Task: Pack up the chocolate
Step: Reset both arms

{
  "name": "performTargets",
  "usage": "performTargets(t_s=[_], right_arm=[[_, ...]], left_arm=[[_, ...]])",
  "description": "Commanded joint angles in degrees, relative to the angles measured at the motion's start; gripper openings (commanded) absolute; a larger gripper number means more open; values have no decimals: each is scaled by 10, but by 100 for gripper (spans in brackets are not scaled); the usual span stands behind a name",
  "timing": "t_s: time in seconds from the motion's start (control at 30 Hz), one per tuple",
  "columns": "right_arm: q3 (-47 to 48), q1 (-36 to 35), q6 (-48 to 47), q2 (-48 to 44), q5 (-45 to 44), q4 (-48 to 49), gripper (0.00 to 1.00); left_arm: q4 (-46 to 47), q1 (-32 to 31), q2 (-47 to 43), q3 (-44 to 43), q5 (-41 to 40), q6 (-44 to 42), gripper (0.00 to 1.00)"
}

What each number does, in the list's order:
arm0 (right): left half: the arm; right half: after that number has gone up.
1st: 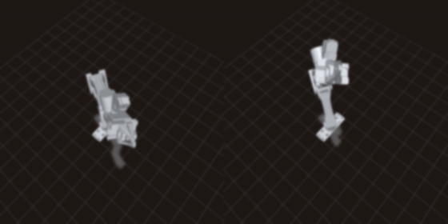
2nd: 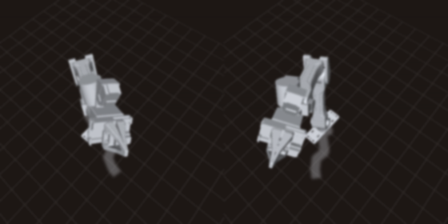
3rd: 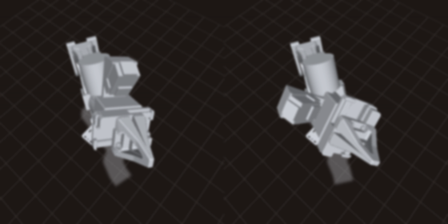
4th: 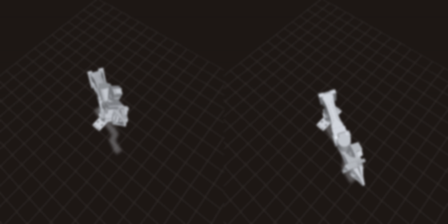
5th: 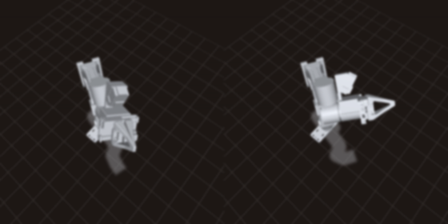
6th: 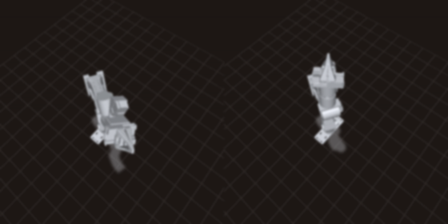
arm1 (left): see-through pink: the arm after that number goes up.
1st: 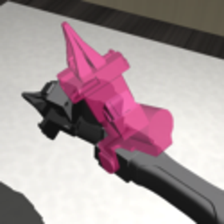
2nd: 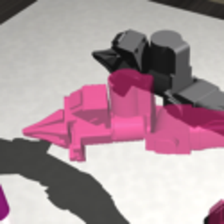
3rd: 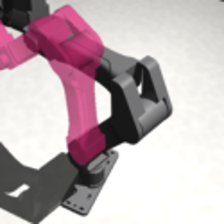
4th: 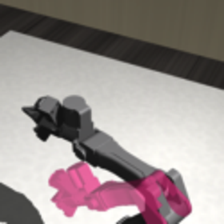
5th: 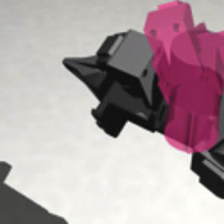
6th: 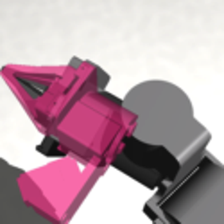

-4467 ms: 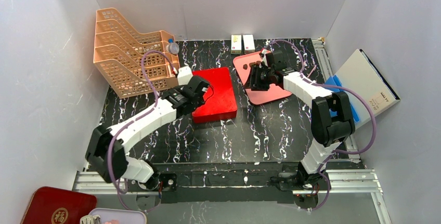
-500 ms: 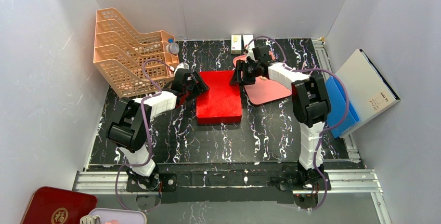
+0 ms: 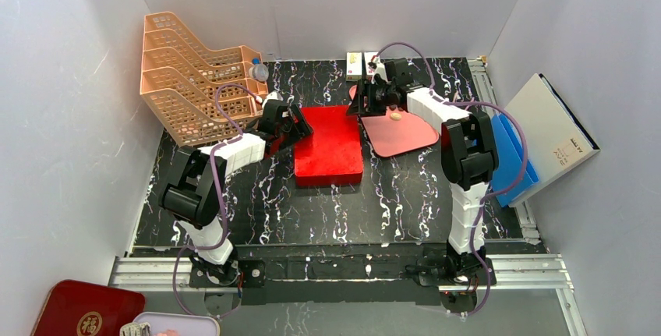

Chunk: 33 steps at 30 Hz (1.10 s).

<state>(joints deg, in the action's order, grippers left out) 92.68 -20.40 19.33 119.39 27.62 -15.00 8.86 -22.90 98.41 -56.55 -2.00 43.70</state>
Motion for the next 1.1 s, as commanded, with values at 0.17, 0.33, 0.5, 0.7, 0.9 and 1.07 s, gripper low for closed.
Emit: performTargets(t_s=[0.17,0.33,0.5,0.7,0.9,1.07], right_arm=[[21,11,-15,-25,6,9,71],[16,12,-18,-41,-4,7,71],[-2,12,-31,-87,-36,7,74],[-47,11,-76,-186,-103,15,78],[-138,11,-144,-302,-195,58,95],[-247,12,-177,-384,-278,127,99]], left_arm=[[-31,-2,-38,-21,-35,-17,74],[-42,-2,-61,-18,-51,-23,75],[-56,-2,-107,-13,-79,-38,75],[-59,-2,-218,2,-128,-89,77],[-43,-5,-330,55,-202,-149,77],[-1,-8,-413,117,-290,-213,79]])
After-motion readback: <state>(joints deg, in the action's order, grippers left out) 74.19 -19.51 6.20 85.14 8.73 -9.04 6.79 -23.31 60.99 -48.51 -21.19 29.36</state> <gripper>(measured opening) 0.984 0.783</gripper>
